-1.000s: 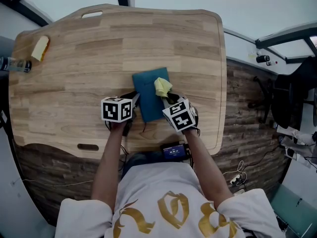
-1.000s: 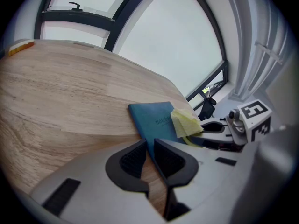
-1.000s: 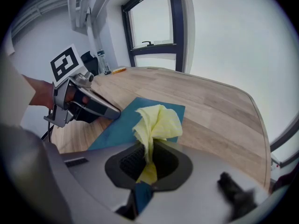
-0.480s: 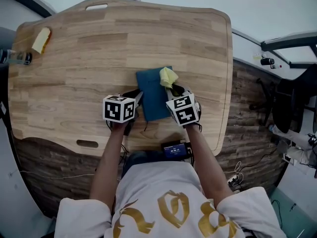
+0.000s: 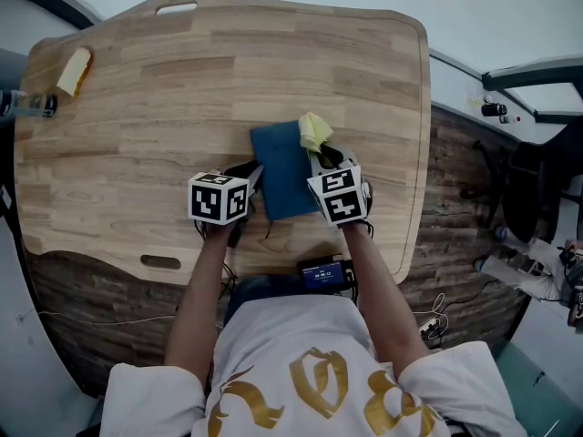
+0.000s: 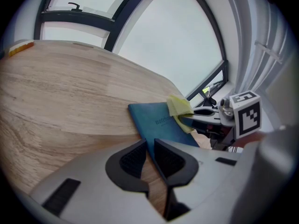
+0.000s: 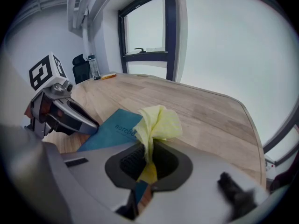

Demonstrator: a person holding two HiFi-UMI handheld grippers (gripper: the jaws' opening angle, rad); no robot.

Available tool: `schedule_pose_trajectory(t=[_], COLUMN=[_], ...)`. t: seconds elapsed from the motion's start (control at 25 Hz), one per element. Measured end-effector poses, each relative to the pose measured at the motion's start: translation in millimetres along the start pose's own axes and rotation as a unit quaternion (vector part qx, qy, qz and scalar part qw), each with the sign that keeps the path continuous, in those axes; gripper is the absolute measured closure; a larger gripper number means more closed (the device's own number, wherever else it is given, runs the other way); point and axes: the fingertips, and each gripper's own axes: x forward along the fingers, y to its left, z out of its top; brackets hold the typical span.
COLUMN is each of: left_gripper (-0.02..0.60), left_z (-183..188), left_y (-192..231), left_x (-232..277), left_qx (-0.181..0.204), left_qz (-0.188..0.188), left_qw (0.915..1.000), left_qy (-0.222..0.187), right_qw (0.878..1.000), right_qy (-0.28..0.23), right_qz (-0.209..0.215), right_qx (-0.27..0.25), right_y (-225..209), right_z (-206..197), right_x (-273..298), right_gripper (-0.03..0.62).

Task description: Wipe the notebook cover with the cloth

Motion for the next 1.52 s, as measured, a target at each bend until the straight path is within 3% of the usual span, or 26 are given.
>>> schedule_pose_trajectory(t=[1.52], left_gripper=[0.518], left_z=[0.3], left_y=[-0.8], left_x=[0.0], left_qx=[0.001], left_qz=[0.000], left_qw=[1.0000], left_qy=[0.000], right_qw=[0.996], right_qy=[0.010], right_qz=[0.049], right_qx=[-0.073], right_y=[55.0], right_z=[20.5], right_x=[20.2], right_gripper=[0.556])
